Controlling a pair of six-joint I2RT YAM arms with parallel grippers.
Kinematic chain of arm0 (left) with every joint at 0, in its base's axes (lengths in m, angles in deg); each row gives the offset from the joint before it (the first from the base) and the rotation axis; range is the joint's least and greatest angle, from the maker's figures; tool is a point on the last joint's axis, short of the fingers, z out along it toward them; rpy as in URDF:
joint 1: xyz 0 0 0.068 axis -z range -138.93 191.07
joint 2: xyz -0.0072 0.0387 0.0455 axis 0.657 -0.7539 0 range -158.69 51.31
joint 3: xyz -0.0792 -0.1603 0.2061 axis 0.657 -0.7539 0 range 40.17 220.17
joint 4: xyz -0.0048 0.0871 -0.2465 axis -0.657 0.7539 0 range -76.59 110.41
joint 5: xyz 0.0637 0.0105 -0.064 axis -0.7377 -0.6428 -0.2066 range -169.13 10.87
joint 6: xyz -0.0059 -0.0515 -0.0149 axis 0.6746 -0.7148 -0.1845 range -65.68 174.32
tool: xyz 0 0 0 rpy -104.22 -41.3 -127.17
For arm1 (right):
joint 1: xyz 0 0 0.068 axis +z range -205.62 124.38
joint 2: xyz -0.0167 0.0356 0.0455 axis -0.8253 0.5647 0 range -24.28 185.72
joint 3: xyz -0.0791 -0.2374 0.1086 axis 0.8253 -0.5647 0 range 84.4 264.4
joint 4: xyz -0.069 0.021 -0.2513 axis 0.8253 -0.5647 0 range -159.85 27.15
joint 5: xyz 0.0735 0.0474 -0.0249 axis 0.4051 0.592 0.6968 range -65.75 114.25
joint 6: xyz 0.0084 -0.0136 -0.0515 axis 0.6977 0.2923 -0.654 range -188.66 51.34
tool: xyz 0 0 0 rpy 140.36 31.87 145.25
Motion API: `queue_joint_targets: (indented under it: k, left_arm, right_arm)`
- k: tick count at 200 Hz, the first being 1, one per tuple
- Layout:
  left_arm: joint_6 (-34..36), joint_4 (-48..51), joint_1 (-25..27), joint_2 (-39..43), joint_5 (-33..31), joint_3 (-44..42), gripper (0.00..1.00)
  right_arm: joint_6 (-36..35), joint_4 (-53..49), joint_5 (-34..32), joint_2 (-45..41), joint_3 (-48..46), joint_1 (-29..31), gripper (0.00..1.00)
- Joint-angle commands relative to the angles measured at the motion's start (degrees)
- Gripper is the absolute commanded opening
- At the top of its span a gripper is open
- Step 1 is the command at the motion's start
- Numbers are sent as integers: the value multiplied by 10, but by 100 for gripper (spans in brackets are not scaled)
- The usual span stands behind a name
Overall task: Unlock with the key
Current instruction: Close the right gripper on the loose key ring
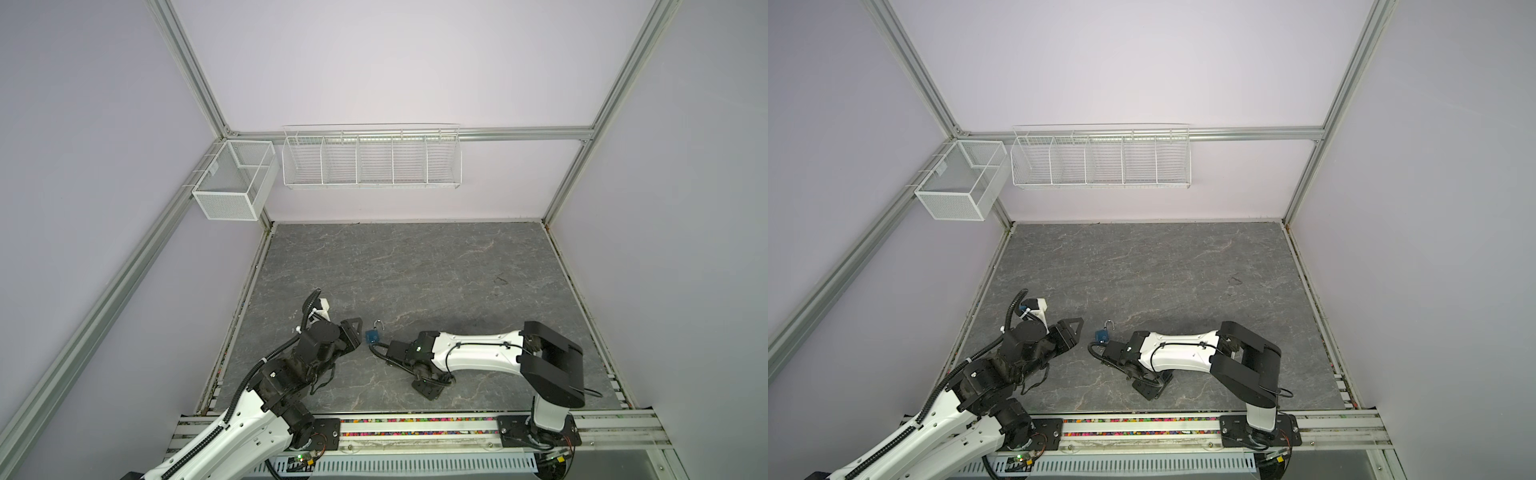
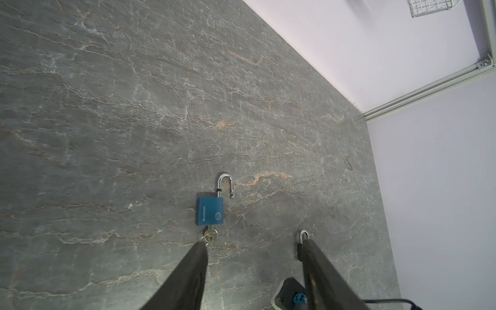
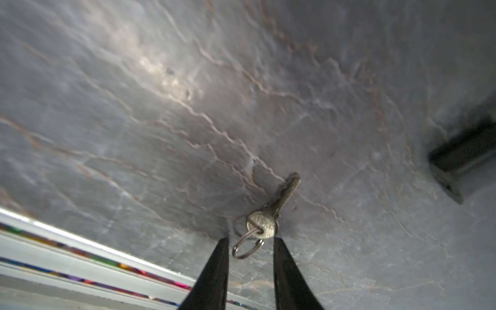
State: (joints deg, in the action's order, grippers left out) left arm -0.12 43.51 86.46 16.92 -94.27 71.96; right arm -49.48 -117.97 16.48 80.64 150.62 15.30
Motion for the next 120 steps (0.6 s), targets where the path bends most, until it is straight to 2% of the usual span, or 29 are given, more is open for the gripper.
queue_joint_targets:
  k: [1,44,120]
  left_arm:
    - [-10,8,-2,3,-11,-6,57]
    - [-10,-2,-2,-2,-9,-7,57]
    - [-13,-1,-3,-2,-9,-4,57]
  right_arm:
    - [-13,-3,-12,2,2,-6,29]
    - [-24,-2,-16,2,1,-12,23]
    - [-30,23,-9,-12,-19,-19,18]
